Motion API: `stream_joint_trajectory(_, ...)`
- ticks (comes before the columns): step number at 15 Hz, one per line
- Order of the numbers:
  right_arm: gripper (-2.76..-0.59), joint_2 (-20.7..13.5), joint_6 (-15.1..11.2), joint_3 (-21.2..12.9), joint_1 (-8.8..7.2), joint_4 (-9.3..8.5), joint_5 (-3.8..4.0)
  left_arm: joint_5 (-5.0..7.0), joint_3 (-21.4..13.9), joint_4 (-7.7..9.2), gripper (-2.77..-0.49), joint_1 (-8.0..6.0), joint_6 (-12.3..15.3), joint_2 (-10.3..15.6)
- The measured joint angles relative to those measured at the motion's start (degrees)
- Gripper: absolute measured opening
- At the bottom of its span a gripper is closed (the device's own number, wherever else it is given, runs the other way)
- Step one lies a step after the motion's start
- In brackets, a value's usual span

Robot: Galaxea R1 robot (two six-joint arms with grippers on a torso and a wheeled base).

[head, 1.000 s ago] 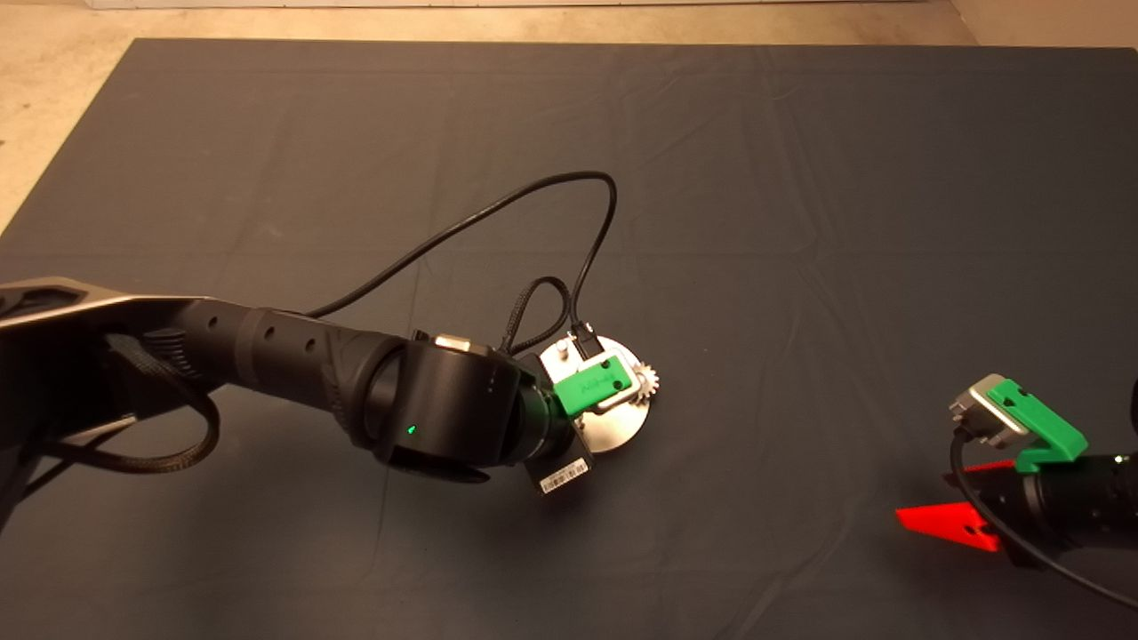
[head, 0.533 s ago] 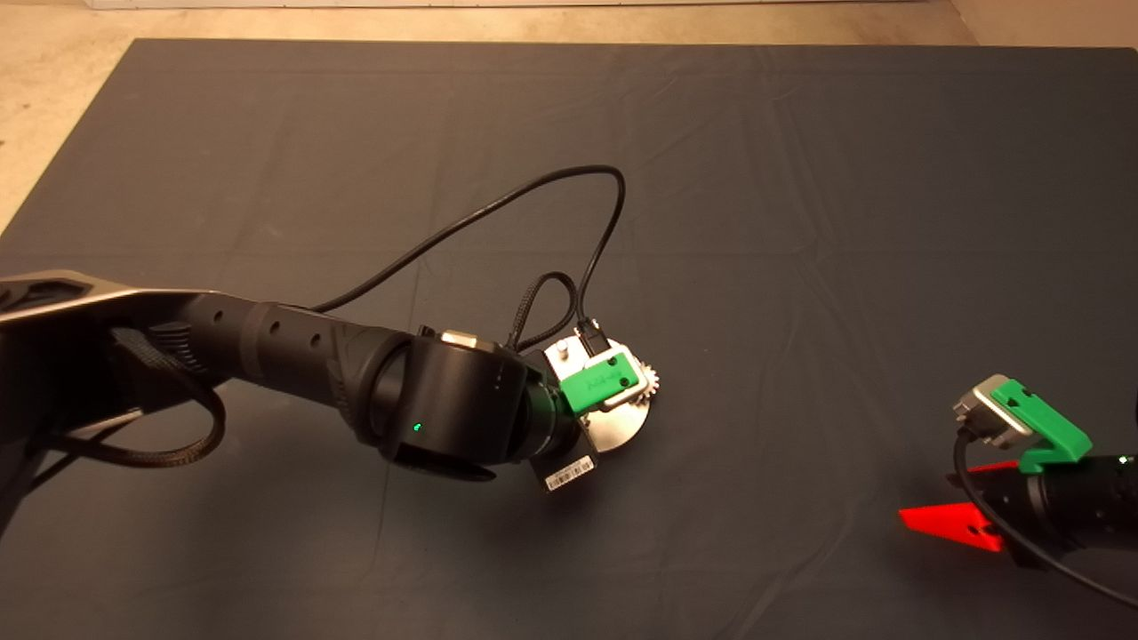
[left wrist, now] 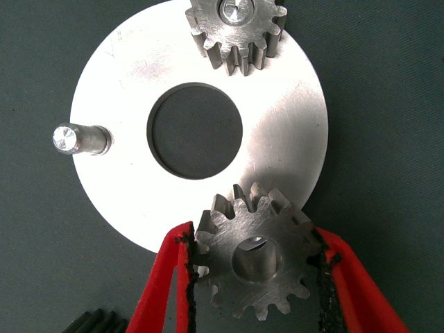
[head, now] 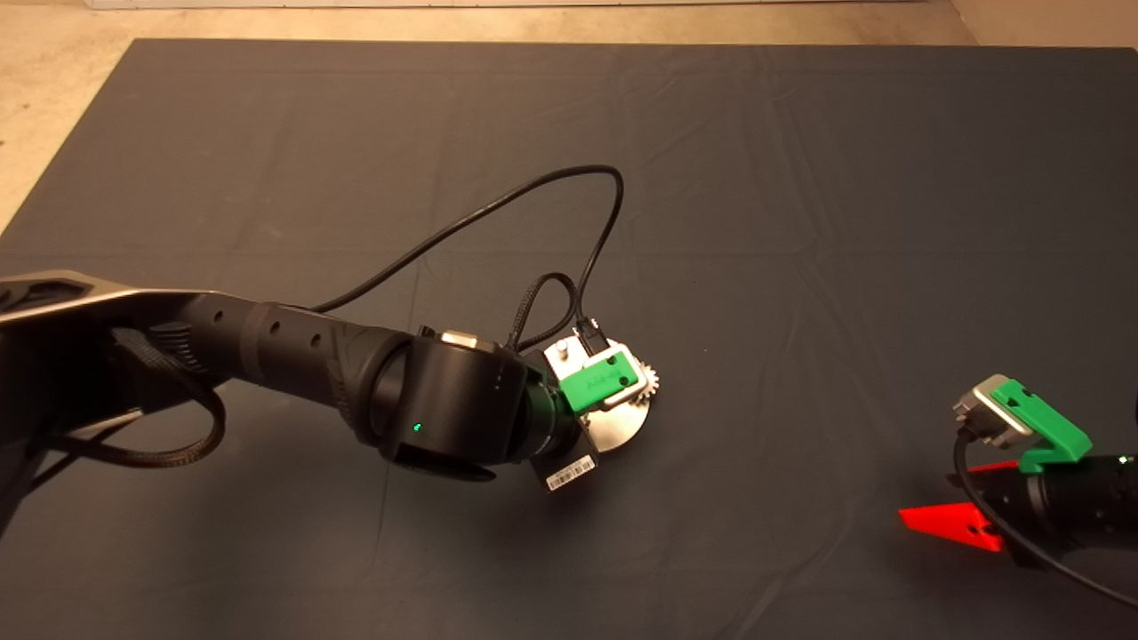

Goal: Install three planetary gears onto the carrier pins

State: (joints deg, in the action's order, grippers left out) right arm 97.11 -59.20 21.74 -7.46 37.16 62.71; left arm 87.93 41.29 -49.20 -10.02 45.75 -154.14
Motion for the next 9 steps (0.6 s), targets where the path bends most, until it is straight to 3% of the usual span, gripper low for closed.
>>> stream_joint_trajectory(9,-1.33,0.0,0.1,0.0,0.00,0.00,-0.01,-0.23,1.4,-0.30,-2.46,0.51,0.0,-0.3)
